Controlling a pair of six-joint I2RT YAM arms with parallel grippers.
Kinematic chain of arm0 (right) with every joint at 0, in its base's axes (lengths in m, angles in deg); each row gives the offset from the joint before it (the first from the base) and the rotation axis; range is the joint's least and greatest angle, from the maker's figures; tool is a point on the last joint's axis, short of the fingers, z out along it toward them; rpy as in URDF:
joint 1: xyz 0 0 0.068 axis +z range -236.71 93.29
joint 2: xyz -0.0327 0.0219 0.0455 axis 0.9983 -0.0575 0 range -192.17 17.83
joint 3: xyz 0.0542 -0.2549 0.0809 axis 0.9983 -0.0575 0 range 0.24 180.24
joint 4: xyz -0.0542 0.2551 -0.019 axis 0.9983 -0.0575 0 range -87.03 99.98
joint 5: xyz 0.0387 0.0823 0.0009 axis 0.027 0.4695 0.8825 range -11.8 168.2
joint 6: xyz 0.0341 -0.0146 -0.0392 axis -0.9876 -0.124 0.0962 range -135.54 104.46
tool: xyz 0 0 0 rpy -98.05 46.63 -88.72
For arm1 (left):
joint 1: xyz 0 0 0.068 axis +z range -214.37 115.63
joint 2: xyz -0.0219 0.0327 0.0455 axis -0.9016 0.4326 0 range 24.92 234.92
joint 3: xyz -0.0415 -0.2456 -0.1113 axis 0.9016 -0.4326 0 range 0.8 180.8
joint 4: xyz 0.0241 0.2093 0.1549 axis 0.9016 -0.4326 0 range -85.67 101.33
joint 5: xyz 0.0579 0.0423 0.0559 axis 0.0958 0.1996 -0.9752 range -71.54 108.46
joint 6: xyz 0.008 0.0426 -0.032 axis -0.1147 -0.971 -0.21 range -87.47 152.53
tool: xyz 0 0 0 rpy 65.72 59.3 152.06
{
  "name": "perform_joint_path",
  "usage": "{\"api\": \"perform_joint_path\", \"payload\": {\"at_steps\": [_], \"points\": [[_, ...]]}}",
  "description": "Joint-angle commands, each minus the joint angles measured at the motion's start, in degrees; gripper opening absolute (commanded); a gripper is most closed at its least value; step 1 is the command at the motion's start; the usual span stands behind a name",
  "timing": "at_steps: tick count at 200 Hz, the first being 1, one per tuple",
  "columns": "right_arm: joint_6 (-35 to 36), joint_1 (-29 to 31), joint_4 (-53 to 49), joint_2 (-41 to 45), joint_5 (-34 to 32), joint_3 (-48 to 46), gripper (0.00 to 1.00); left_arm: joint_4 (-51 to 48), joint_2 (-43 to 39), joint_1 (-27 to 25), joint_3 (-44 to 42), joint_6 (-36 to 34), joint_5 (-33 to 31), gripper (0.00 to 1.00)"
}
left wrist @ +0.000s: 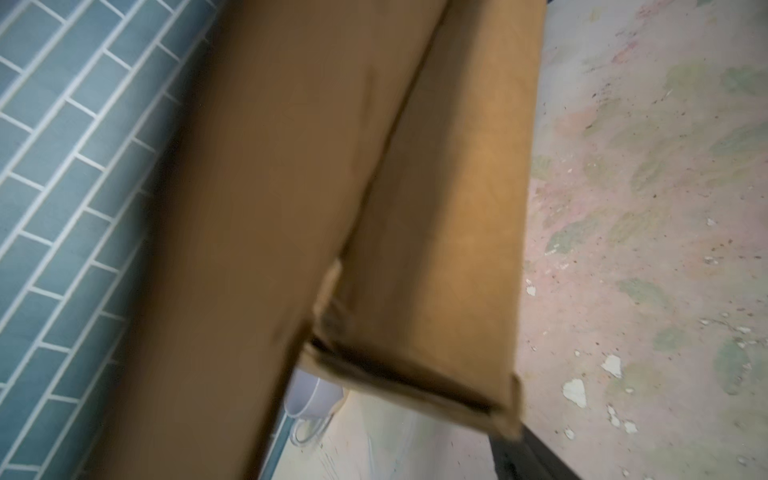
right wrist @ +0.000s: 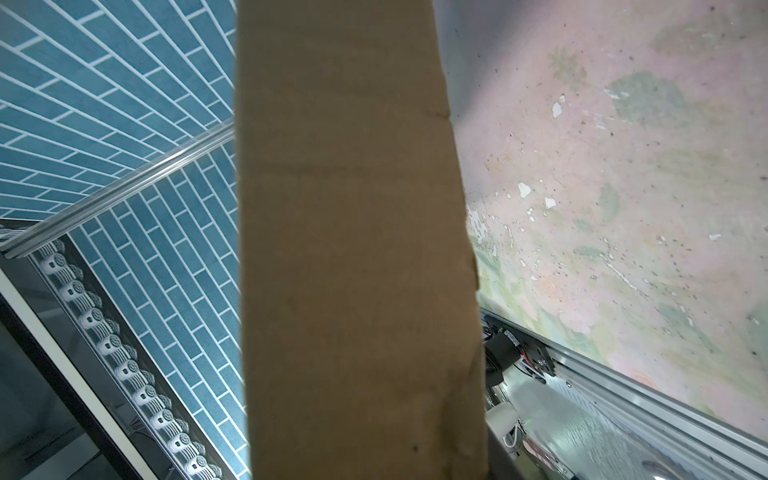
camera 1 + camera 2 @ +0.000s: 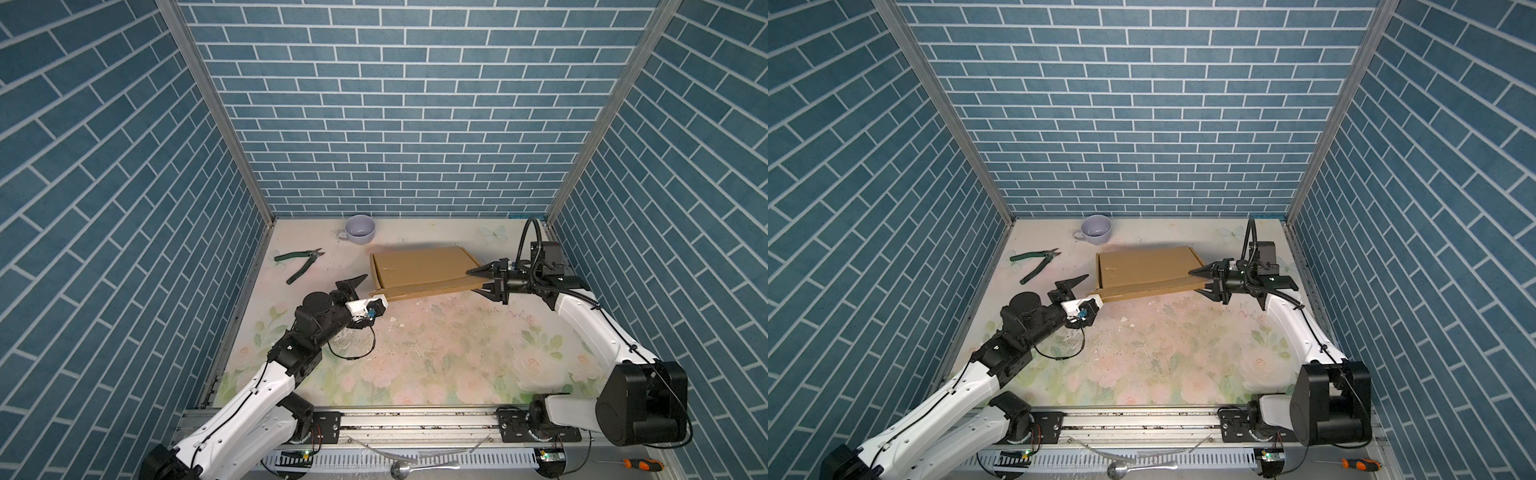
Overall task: Fold the paper box
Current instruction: 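Lift the box onto its long edge with the right gripper while the left grips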
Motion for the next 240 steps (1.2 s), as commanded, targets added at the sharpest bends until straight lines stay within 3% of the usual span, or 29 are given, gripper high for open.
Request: {"api": "perform_joint_path", "payload": {"at_steps": [1,18,43,79,111,149,183,221,240], "points": [[3.98,0.95,-4.37,1.48,1.80,2.14,0.03,4.66,1.48,-0.33,2.15,-1.14,6.93,0.82],[6.46,1.90,-7.19,0.98,2.06,3.25,0.03,0.93,3.25,-0.64,4.24,-0.89,10.81,0.75],[9.55,2.31,-10.93,0.92,1.84,4.23,0.03,-4.60,3.95,-3.22,5.64,-3.18,11.01,0.63],[10.54,2.82,-12.59,1.02,2.15,3.93,0.04,-3.71,4.22,-5.87,4.26,-4.84,9.57,0.61],[10.63,2.76,-12.84,0.84,1.99,3.88,0.09,-4.24,4.37,-9.00,3.74,-1.88,10.85,0.51],[6.65,2.82,-10.76,1.94,-0.14,2.01,0.31,-0.43,2.79,-10.25,-0.61,7.64,11.46,0.36],[3.32,2.80,-8.04,2.52,-1.39,0.16,0.47,2.87,3.19,-9.75,-2.01,10.47,9.25,0.26],[3.14,2.33,-7.57,2.75,-2.18,0.01,0.67,4.33,4.51,-9.23,-1.82,17.69,10.50,0.23],[3.81,0.99,-6.82,3.26,-2.56,0.27,0.72,2.50,4.06,-7.34,-1.09,21.13,11.35,0.22]]}}
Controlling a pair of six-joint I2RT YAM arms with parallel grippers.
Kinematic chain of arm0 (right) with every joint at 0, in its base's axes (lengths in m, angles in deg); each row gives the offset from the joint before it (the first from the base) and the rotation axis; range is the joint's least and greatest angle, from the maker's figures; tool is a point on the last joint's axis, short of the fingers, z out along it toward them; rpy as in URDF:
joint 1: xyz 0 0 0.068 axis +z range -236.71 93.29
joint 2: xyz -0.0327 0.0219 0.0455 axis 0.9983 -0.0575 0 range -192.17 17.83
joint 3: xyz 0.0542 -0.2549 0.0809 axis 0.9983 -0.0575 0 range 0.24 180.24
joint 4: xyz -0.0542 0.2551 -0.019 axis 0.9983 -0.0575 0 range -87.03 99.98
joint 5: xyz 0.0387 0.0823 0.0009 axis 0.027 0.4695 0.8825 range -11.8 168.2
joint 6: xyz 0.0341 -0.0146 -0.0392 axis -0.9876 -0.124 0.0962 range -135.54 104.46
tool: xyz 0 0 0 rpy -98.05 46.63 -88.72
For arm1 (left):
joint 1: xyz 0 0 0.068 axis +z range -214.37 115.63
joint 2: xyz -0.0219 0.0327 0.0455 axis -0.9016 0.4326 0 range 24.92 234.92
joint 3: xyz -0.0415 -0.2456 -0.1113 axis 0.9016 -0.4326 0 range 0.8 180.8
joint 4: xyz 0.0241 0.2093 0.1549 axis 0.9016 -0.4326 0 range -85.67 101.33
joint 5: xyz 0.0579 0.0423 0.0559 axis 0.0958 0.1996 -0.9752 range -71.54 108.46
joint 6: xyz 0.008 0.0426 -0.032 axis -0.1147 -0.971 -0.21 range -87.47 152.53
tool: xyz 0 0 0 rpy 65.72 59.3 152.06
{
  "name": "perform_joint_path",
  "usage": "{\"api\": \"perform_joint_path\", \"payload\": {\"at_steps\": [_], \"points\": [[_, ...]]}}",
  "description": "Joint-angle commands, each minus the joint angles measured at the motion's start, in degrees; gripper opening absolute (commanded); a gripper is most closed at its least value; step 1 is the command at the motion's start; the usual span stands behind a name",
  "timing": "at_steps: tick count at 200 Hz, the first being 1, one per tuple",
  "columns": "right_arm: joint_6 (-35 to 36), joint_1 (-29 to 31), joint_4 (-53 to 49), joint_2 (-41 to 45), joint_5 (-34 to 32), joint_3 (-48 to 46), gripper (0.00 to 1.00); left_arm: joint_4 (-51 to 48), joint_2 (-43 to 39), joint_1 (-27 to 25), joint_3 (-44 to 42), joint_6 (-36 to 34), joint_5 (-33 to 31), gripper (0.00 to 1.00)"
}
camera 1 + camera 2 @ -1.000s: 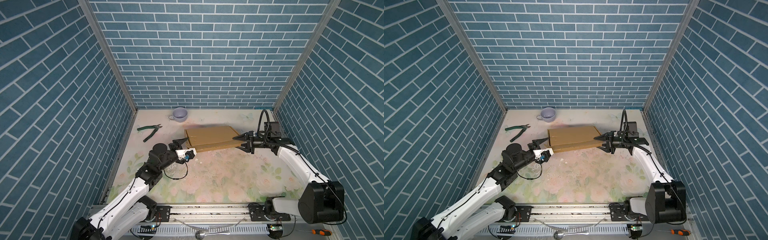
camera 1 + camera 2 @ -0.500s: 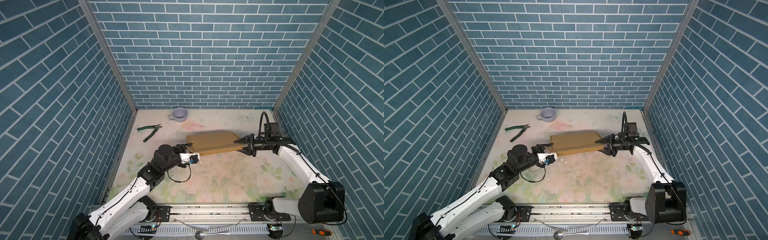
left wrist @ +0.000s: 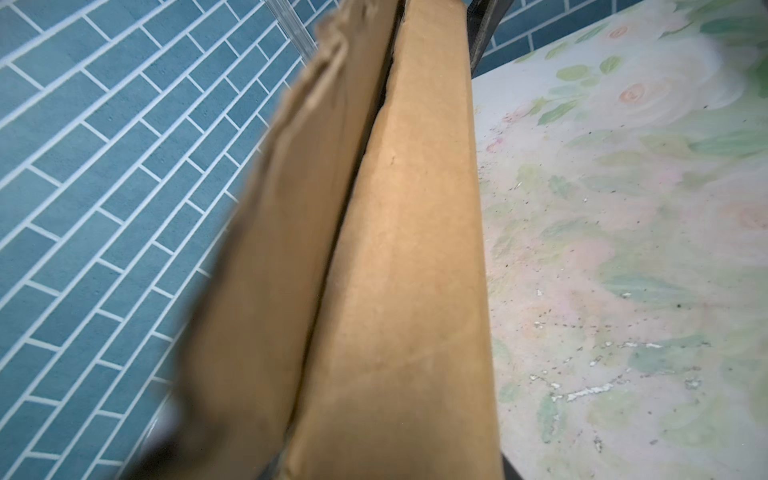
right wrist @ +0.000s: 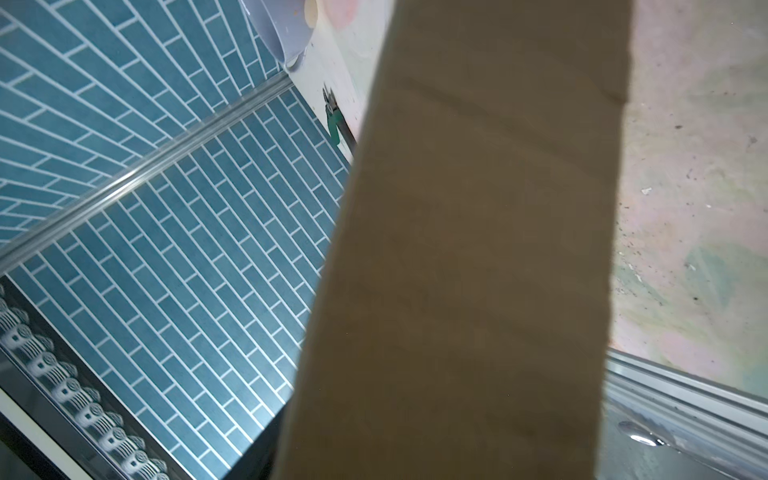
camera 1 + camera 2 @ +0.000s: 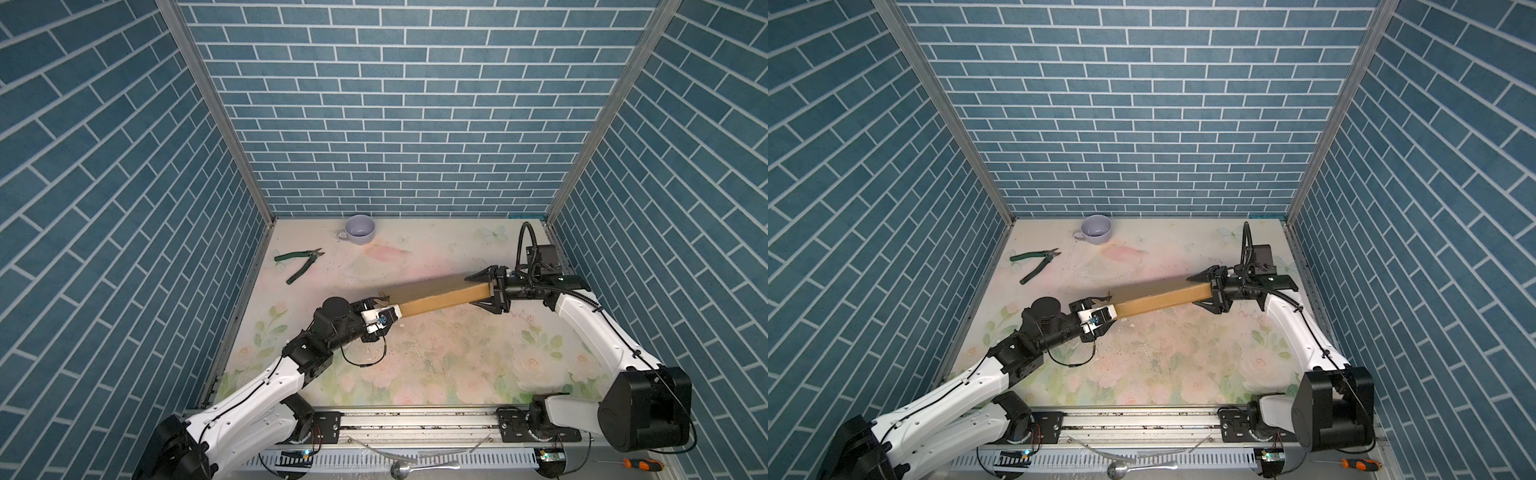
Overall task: Fold the paper box
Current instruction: 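Lift the box onto its long edge with the right gripper while the left grips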
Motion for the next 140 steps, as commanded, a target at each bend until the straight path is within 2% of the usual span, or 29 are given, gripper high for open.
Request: {"api": "perform_joint_path", "payload": {"at_steps": [1,23,45,63,81,89,106,121,140], "points": [[1.01,-0.62,3.21,1.84,1.23,-0.91,0.72,1.80,-0.68,0.67,0.92,6.92,6.94,0.22],[2.44,-3.53,3.56,2.36,1.47,-0.14,0.74,-2.13,-0.41,5.02,2.47,10.72,10.77,0.22],[6.66,-6.35,0.82,2.48,1.69,2.81,0.75,-6.85,1.66,9.61,4.63,10.82,16.92,0.22],[15.31,-7.83,-6.58,2.24,0.40,6.97,0.75,-9.67,3.88,12.84,6.37,9.33,20.54,0.22],[24.48,-9.26,-14.59,2.08,-1.30,11.86,0.73,-13.97,5.71,14.06,8.52,4.88,21.01,0.20],[29.15,-9.76,-18.70,2.34,-4.34,14.18,0.72,-16.40,6.91,14.58,9.85,3.26,21.45,0.20],[38.99,-9.83,-27.26,2.73,-16.15,18.49,0.70,-18.77,10.58,16.82,12.27,1.90,24.27,0.16],[44.35,-9.84,-29.68,3.38,-21.74,19.80,0.68,-18.99,13.23,17.63,13.07,0.34,25.42,0.12],[49.97,-8.41,-30.34,4.70,-29.79,20.73,0.67,-24.37,16.29,17.64,15.96,-3.63,25.58,0.10]]}}
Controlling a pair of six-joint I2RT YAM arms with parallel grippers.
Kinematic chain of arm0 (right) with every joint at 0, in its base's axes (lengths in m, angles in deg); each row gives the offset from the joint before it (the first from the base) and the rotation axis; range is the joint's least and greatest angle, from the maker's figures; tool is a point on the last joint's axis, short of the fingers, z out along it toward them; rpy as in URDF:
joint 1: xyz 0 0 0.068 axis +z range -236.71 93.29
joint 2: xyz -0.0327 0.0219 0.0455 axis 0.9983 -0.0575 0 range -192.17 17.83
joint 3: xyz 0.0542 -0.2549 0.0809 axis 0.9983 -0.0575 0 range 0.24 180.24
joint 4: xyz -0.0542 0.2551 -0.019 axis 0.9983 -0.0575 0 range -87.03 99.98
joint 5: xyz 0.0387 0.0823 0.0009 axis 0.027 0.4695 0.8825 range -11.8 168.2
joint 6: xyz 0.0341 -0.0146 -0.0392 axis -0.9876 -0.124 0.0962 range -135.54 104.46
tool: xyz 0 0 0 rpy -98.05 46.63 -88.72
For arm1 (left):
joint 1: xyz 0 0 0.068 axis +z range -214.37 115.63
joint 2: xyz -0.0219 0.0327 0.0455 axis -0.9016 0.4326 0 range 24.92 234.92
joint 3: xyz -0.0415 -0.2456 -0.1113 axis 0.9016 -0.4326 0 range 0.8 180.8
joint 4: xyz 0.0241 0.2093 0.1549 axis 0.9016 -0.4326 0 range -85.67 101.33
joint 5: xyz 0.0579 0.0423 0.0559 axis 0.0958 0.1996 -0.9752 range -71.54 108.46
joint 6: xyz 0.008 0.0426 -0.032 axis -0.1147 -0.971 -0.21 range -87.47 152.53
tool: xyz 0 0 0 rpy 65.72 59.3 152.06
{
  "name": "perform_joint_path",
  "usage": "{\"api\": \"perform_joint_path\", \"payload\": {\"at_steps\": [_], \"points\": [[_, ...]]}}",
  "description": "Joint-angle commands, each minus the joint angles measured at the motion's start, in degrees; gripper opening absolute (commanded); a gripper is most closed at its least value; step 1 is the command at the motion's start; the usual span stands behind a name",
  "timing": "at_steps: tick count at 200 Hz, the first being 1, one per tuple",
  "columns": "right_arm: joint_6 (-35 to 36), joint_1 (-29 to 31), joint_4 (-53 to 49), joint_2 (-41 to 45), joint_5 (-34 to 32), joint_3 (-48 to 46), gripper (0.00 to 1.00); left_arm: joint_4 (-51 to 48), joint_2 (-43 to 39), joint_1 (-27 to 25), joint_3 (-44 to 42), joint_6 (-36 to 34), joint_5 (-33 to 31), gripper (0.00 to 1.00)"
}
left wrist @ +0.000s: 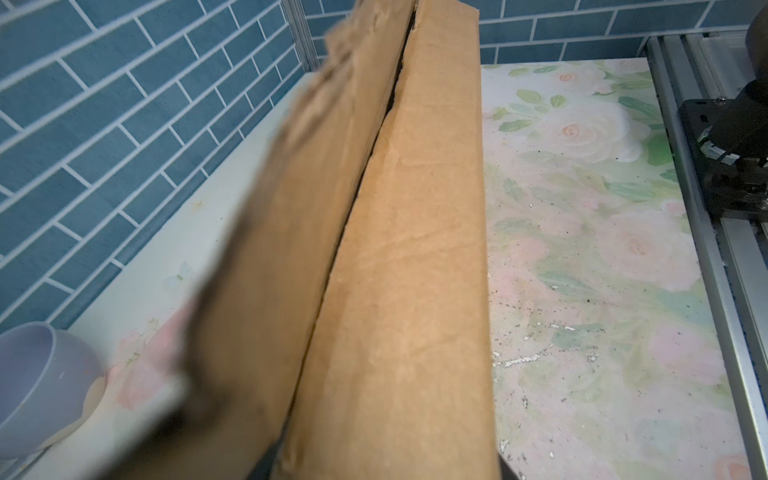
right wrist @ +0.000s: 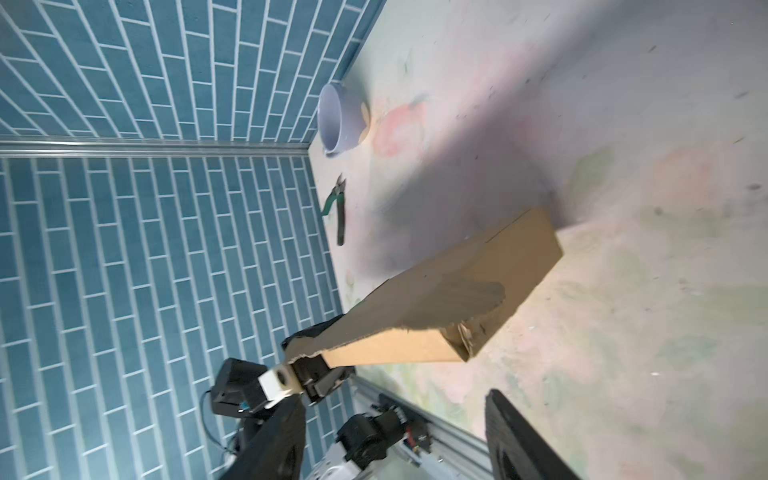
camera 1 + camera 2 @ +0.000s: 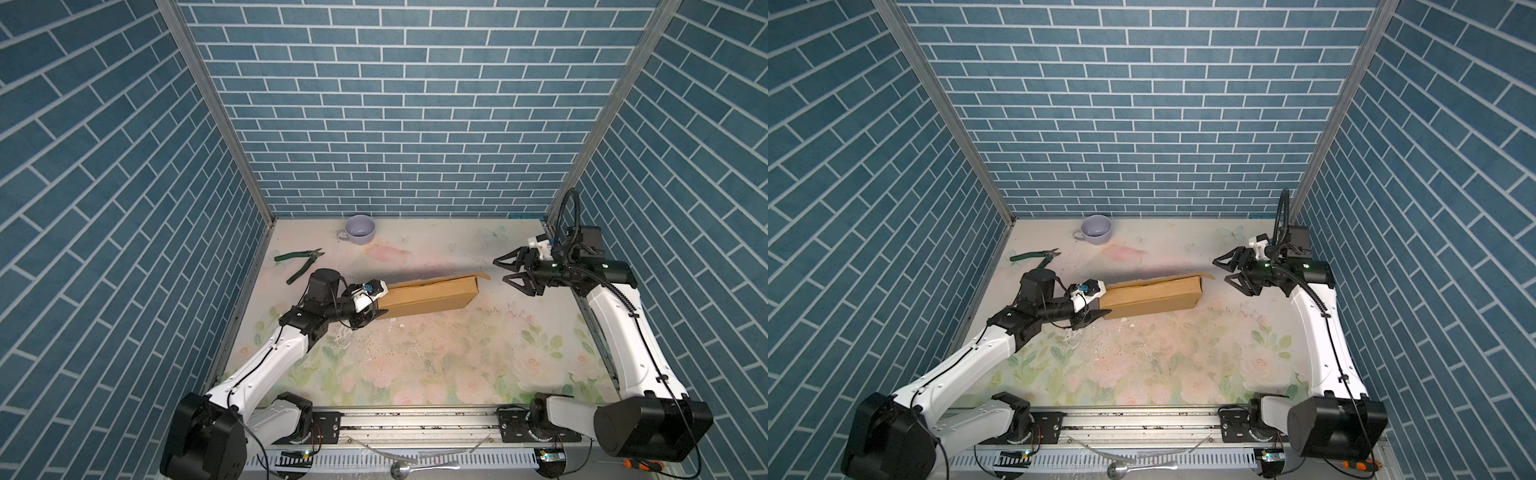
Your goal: Fold the paper box
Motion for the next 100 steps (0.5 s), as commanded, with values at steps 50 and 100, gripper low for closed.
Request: {"api": "perform_joint_path", "payload": {"at_steps": [50,100], "points": [[29.62,15.17,-3.01,2.17,-26.98,1.28,0.68,-7.68,5.84,0.54,3.58,-6.91,2.63,0.11],[40.37,21.50,-4.88,-5.27,-35.04,4.73,0.57,-6.55,7.98,1.61,4.17,-7.19,2.90,0.11]]}}
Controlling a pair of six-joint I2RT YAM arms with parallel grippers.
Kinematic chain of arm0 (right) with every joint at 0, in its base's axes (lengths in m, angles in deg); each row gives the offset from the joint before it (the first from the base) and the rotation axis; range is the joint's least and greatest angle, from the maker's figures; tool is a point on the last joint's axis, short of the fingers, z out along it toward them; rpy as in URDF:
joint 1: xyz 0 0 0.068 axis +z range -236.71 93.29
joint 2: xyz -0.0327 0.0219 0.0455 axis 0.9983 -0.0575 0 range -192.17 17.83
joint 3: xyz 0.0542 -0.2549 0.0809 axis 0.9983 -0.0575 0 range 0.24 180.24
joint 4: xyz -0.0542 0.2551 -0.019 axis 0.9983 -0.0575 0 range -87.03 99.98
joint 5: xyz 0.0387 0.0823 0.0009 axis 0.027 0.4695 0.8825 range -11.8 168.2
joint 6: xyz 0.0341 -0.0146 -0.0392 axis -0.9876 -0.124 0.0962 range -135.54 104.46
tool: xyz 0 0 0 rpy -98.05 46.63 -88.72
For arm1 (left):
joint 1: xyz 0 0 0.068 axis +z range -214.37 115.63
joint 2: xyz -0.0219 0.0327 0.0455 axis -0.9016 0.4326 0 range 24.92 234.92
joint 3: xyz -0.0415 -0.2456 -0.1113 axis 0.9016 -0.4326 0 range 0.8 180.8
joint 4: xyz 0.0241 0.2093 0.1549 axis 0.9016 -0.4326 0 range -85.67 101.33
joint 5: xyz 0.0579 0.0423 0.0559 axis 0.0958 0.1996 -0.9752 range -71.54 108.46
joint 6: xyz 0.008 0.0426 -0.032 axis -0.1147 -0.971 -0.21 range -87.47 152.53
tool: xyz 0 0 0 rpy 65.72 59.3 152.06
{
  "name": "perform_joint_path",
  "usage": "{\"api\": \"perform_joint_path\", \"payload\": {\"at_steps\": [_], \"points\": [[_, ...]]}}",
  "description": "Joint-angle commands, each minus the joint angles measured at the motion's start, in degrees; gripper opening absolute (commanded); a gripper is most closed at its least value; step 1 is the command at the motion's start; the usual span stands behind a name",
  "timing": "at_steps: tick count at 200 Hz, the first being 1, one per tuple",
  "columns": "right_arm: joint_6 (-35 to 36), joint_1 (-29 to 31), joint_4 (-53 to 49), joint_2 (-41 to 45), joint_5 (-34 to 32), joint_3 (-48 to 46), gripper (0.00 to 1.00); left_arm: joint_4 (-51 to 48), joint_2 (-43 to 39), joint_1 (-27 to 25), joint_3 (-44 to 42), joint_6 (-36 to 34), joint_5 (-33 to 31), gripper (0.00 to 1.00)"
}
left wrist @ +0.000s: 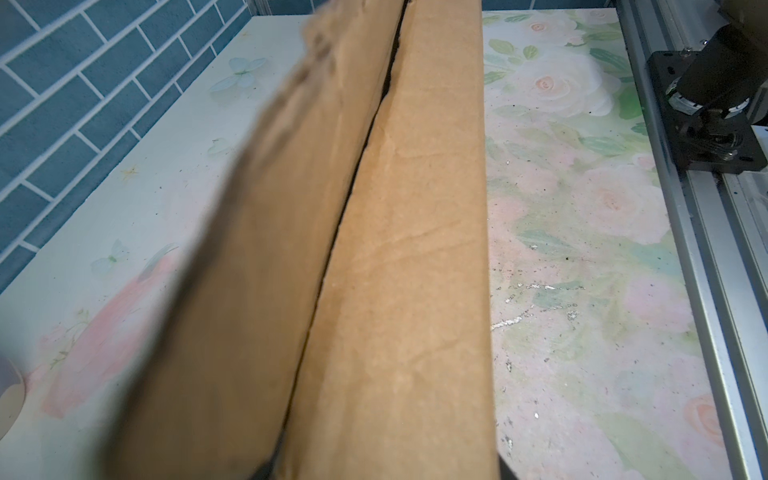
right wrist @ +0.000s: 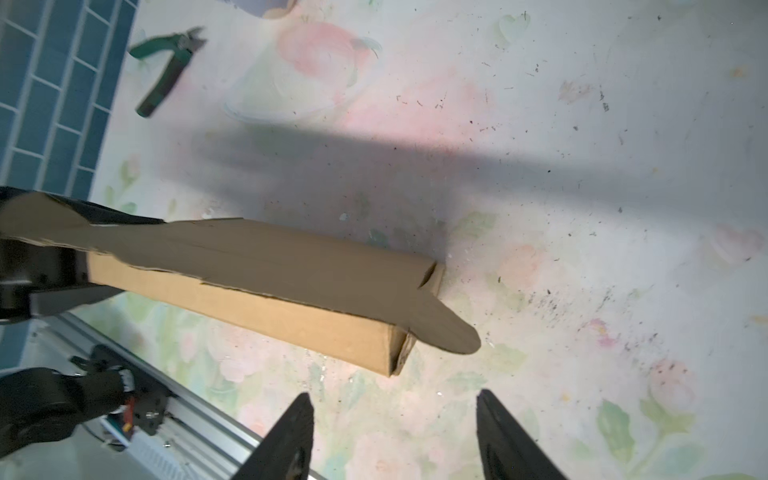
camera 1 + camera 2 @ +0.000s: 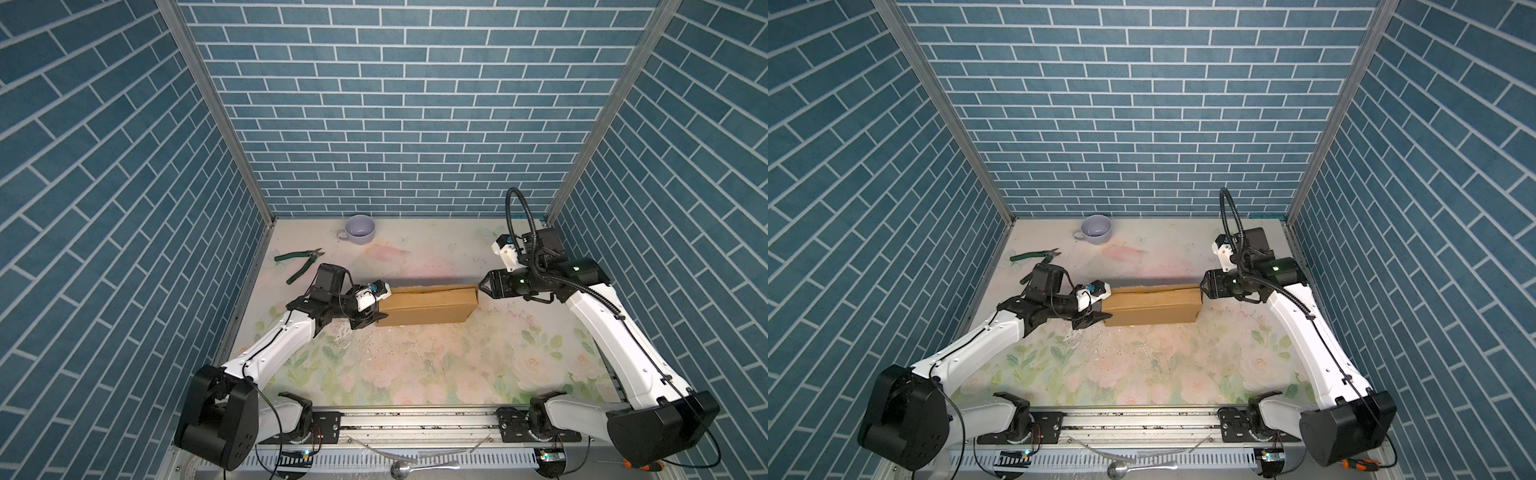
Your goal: Fold the paper box
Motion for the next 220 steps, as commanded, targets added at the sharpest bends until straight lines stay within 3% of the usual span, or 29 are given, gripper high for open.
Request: {"api": "perform_joint_path", "payload": {"at_steps": [1,44,100,139,220], "points": [[10.35,1.84,-2.00,-3.27,-6.61,3.56,0.56,-0.30,1.01,0.70,0.47,-1.09,0.43,0.11],[13.61,2.66,0.21,-7.16,-8.18,4.30,0.46,0.58,1.73,0.93,0.30,-1.61,0.25,0.10],[12.71,3.49,-0.91,-11.51,-6.65,6.66,0.17,1.29,2.29,0.96,0.60,-1.99,-0.40,0.09],[8.06,3.50,-6.73,-13.35,-5.42,10.25,0.00,1.66,2.06,0.97,0.54,-1.64,-0.67,0.08],[-6.40,3.50,-12.85,-18.06,2.17,15.97,0.00,1.71,1.41,0.87,0.52,-0.79,0.21,0.05]]}}
